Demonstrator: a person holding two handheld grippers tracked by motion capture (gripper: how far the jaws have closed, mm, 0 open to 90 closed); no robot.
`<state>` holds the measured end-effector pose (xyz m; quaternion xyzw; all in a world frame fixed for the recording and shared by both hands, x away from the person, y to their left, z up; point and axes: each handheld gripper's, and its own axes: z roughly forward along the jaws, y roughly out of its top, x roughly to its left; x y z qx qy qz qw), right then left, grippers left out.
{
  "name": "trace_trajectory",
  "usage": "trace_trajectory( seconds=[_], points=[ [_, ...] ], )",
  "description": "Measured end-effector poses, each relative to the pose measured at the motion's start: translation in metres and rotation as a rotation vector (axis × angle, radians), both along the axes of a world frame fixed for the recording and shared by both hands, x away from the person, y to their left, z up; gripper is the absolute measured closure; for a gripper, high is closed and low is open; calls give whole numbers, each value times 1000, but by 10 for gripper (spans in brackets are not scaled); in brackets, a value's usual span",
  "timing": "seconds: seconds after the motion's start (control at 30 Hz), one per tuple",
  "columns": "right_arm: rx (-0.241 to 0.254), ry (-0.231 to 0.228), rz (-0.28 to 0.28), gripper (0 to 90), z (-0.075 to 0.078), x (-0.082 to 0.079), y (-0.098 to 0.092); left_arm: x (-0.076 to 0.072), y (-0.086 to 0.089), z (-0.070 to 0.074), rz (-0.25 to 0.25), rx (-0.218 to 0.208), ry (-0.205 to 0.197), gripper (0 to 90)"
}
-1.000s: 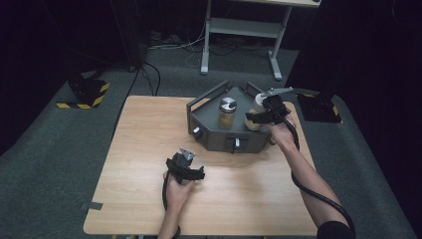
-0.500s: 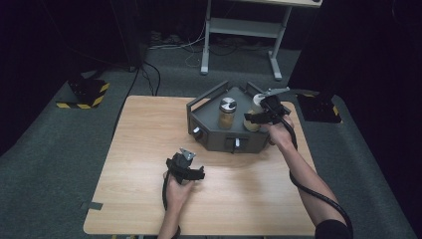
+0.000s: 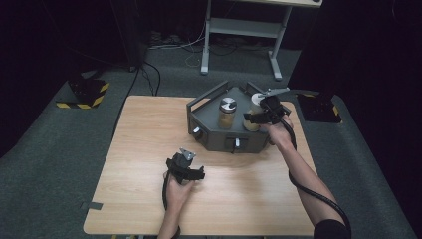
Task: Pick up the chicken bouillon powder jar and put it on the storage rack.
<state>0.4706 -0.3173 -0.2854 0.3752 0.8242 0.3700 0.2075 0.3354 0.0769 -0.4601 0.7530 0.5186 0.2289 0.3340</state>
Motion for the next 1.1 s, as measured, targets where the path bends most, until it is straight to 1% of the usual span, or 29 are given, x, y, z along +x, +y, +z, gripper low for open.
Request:
trace_trajectory(
  seconds=[0.17, 0.37, 0.4, 0.47, 0.57, 0.7, 0.93, 1.1],
  points=[
    [8, -10, -3, 305, -3, -2, -1, 0, 0, 0, 0, -1, -1, 43],
    [19, -11, -3, 295, -5, -3, -3, 0, 0, 0, 0, -1, -1, 44],
    [21, -11, -2, 286, -5, -3, -3, 0, 0, 0, 0, -1, -1, 43],
    [39, -4, 0, 230, -5, -3, -6, 0, 0, 0, 0, -1, -1, 43],
    [44, -14, -8, 165, -6, -8, -7, 0, 0, 0, -2, 2, -3, 46],
    [59, -34, -19, 116, -6, -13, -12, 0, 0, 0, -2, 2, -3, 47],
    [80, -61, -16, 89, -8, -23, -19, 0, 0, 0, -1, 1, -3, 47],
    [91, -68, -16, 87, -11, -28, -26, 0, 0, 0, -2, 2, -3, 47]
  ],
)
